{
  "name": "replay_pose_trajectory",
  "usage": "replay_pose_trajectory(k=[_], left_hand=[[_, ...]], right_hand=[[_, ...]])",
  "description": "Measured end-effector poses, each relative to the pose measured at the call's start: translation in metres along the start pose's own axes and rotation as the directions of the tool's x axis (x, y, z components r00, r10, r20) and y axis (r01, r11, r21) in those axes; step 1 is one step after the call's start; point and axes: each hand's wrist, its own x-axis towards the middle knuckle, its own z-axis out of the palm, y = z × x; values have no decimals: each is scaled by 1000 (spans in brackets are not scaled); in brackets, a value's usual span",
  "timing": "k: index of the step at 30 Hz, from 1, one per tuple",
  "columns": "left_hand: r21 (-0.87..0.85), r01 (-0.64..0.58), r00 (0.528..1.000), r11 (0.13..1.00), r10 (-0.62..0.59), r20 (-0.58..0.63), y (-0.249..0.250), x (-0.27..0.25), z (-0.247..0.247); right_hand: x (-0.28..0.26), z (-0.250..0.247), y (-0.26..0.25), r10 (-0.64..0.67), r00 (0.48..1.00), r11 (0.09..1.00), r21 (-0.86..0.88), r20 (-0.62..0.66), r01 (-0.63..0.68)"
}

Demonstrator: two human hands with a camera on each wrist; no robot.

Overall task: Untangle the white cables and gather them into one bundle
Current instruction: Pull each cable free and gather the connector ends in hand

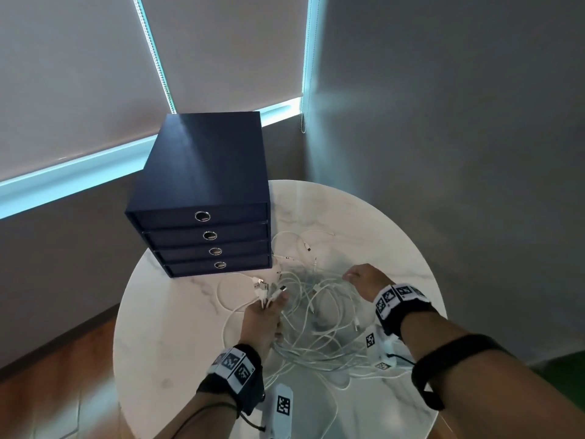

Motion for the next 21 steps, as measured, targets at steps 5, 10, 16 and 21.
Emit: replay_pose_trajectory(k=[5,10,16,21], left_hand=[[-65,17,1000,998,-16,9,1,-1,-5],[-87,2,1000,996,0,25,4,-2,-5],[-251,55,998,966,-42,56,14,2,3],[-353,66,995,933,-33,97,21,2,12]], right_hand=[[15,34,-6,103,994,993,-64,40,-100],[12,39,-8,101,995,985,-143,12,-98],[1,1,-39,17,938,925,362,-345,117],[-13,-20,-81,-112,980,855,487,-162,179]])
